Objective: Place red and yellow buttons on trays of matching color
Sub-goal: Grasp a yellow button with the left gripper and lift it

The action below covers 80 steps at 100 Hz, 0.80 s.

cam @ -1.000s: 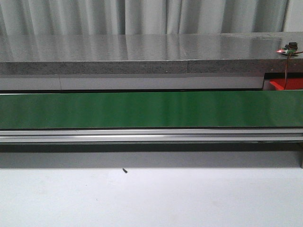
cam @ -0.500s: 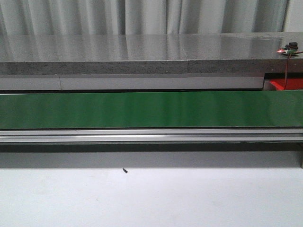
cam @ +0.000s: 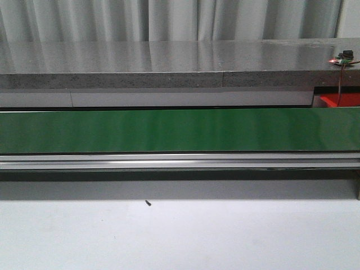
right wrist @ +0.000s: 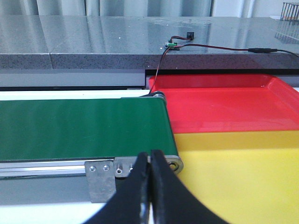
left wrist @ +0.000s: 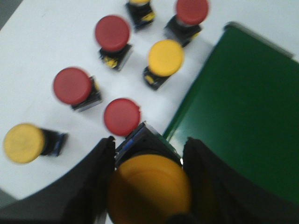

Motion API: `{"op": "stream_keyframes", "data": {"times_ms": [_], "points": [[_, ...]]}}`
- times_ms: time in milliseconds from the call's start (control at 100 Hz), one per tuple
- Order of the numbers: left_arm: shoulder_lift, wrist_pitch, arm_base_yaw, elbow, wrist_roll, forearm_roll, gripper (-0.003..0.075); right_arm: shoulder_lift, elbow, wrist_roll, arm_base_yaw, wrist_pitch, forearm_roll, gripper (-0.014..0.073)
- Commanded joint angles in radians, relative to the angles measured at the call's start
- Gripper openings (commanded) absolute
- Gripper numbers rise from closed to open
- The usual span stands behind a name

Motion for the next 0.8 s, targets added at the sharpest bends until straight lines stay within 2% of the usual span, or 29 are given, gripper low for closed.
{"op": "stream_keyframes", "data": {"times_ms": [0, 250, 540, 610, 730, 790], "points": [[-0.009, -0.022, -0.073, -0.089, -0.007, -0.016, 0.0117, -0.018, -0.018, -0.004, -0.004, -0.080, -0.011, -0.0109], [0.149, -0.011, -0.221, -0.191, -0.009, -0.016, 0.0117, -0.018, -0.018, -0.004, -0.004, -0.080, -0.011, -0.0109], [0.264, -0.027, -0.259, -0.196, -0.009, -0.017, 0.0137, -0.018, -0.018, -0.004, -0.004, -0.080, -0.011, -0.0109], [0.266, -0.028, -0.263, -0.196, -0.009, -0.022, 0.0208, -0.018, -0.018, -0.004, -0.004, -0.080, -0.011, -0.0109], [0.262, -0.028, -0.269, -0.214, -0.009, -0.030, 0.0438, -0.018, -0.018, -0.004, -0.004, -0.080, -0.011, -0.0109], [0.260, -0.019, -0.271, -0.227, -0.009, -0.038, 0.0520, -0.018, -0.018, -0.004, -0.004, -0.080, -0.011, -0.0109]]}}
